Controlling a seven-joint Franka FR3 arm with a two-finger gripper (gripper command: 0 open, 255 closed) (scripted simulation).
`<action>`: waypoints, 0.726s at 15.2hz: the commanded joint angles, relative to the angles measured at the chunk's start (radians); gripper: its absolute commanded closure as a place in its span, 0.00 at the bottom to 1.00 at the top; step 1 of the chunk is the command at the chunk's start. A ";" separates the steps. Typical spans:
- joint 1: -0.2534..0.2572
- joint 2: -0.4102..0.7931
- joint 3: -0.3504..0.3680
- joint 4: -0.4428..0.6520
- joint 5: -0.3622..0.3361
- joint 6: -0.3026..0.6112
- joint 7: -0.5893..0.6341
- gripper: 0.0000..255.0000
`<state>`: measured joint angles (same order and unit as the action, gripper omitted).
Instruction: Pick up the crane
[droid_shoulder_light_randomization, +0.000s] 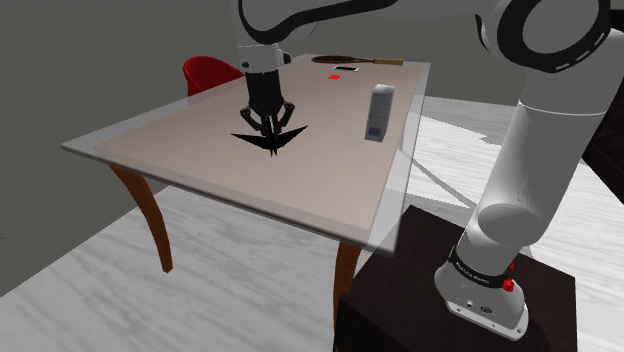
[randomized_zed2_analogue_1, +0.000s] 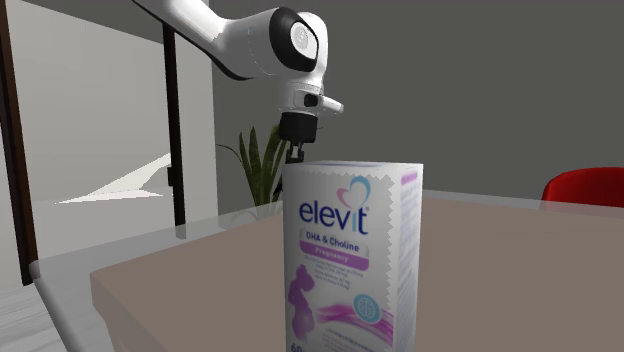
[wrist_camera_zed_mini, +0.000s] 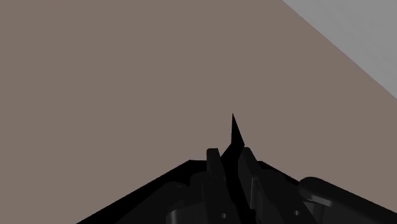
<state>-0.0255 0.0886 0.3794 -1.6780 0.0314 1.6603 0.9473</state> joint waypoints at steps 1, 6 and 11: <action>0.000 0.000 0.000 0.000 0.000 0.000 0.000 1.00; 0.000 0.004 0.000 0.059 -0.002 -0.056 0.002 1.00; 0.003 0.015 0.001 0.140 -0.005 -0.126 0.008 1.00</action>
<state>-0.0236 0.1015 0.3802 -1.5545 0.0269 1.5489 0.9533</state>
